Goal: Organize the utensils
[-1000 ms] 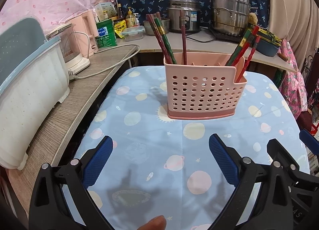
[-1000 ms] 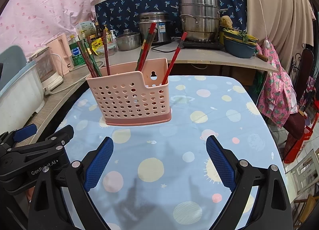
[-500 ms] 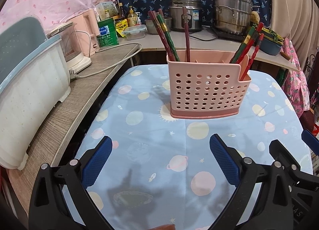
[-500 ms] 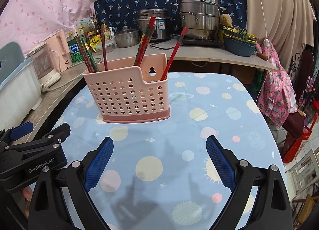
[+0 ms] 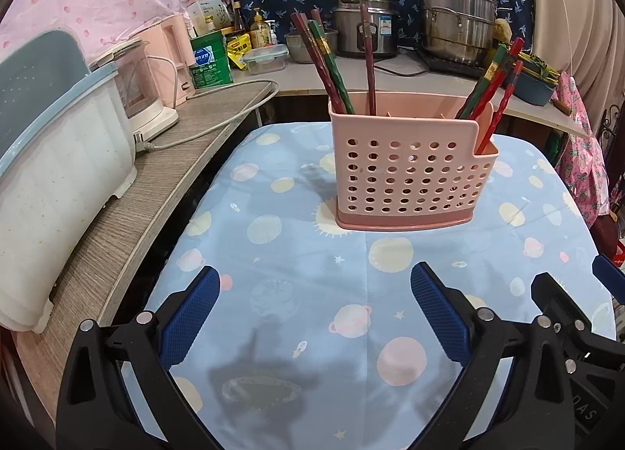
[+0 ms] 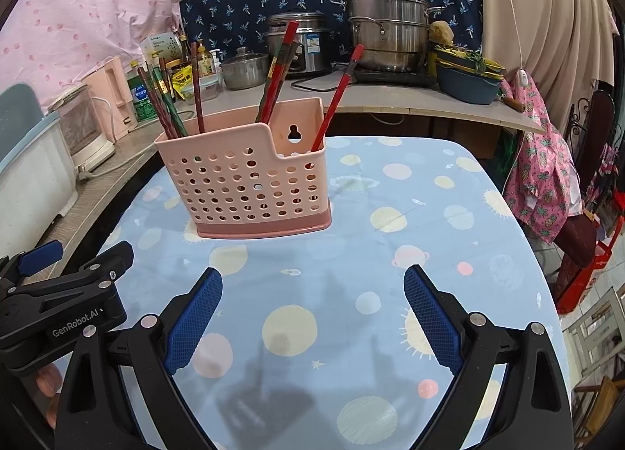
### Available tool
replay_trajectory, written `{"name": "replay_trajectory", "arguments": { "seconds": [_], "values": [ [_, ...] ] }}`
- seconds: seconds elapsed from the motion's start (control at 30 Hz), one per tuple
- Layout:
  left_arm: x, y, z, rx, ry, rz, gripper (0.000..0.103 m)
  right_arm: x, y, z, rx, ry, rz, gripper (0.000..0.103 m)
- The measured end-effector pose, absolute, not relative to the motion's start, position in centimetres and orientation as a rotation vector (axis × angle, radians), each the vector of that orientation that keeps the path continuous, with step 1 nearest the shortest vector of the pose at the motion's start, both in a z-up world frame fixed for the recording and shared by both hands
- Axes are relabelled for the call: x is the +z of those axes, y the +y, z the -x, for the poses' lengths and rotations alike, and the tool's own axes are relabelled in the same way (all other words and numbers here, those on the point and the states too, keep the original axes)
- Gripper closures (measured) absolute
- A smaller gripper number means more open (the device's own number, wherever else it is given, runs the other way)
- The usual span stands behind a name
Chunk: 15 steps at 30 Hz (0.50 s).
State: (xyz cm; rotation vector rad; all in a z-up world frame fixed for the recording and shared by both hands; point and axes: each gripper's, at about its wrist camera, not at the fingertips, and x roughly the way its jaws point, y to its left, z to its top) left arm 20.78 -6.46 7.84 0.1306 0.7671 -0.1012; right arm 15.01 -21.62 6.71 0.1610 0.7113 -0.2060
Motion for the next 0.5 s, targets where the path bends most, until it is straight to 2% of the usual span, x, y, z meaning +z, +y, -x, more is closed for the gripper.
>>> {"name": "replay_trajectory", "arguments": {
  "seconds": [0.5],
  "values": [
    [7.85,-6.47,-20.78,-0.103,0.767,-0.131,0.009,6.65,-21.74,-15.07,-0.207,0.711,-0.163,0.013]
  ]
}}
